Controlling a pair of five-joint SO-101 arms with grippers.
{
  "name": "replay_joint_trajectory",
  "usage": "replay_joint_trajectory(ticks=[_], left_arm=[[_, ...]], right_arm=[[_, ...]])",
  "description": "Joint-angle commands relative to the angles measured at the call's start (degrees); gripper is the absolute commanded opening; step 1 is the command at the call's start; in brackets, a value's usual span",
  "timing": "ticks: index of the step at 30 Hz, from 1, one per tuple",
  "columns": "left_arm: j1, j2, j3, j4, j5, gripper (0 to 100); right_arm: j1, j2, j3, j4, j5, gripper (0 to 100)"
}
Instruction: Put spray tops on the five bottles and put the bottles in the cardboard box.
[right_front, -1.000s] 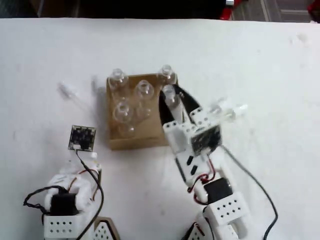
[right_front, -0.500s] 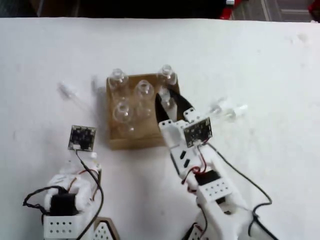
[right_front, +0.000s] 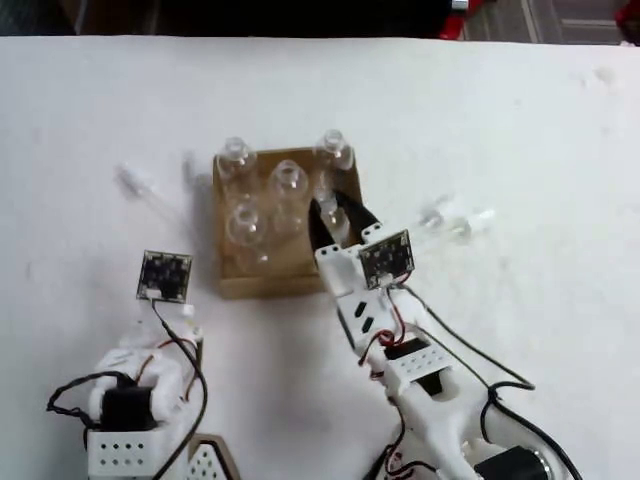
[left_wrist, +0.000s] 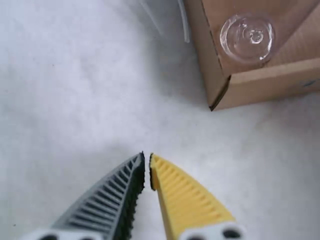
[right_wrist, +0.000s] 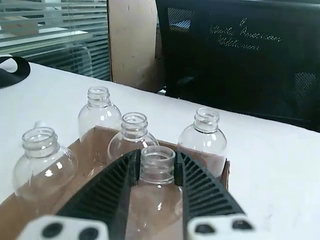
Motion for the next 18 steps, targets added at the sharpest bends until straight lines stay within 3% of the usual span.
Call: replay_joint_trajectory(ticks=[1,18], left_arm=[[-0.66,-0.48,-0.18,-0.88,0.53,2],[-0.66,-0.48,-0.18,-0.88,0.53,2]], right_arm=[[0.57,-0.31,-0.88,-1.54,-0.62,1.7],[0.48,-0.4,0.79,-1.19,-0.18,2.6]])
